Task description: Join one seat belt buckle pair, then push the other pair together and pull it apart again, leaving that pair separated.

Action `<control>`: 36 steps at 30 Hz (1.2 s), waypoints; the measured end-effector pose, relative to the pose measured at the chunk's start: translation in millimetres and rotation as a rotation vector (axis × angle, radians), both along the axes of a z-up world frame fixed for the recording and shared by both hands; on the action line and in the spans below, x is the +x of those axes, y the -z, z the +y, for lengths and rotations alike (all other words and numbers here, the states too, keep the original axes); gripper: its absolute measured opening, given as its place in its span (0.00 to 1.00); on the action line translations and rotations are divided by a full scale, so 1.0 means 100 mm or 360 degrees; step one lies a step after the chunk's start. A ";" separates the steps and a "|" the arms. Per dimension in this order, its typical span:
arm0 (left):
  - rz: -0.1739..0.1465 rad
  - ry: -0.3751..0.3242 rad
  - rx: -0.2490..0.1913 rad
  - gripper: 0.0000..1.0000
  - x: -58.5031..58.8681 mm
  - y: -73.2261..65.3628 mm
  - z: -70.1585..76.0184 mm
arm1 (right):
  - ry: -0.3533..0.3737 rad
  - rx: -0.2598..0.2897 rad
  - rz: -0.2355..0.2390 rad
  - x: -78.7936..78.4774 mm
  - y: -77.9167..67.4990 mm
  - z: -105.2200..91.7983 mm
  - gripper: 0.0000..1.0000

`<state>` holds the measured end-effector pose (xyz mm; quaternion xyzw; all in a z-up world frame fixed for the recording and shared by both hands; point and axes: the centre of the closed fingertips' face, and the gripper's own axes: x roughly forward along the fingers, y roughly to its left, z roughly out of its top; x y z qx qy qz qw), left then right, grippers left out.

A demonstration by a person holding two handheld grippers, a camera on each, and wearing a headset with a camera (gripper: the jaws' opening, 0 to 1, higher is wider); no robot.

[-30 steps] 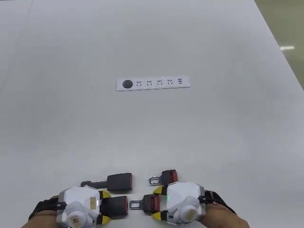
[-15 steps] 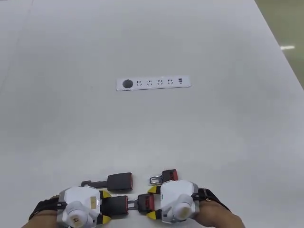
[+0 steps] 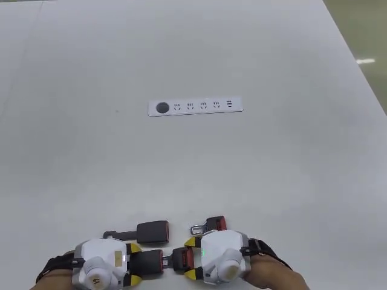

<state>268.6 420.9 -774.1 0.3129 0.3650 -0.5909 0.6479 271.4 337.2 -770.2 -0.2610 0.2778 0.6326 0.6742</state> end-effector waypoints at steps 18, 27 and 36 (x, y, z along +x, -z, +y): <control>0.0007 -0.0030 0.0018 0.32 0.01 0.00 0.00 | 0.0002 -0.0025 0.0008 0.03 0.01 0.04 0.28; 0.0005 -0.0028 0.0025 0.32 0.01 -0.02 0.00 | 0.0003 -0.0034 0.0011 0.03 0.02 0.08 0.28; 0.0004 -0.0029 0.0038 0.32 0.01 0.01 0.00 | 0.0023 -0.0026 0.0012 0.04 0.03 0.17 0.28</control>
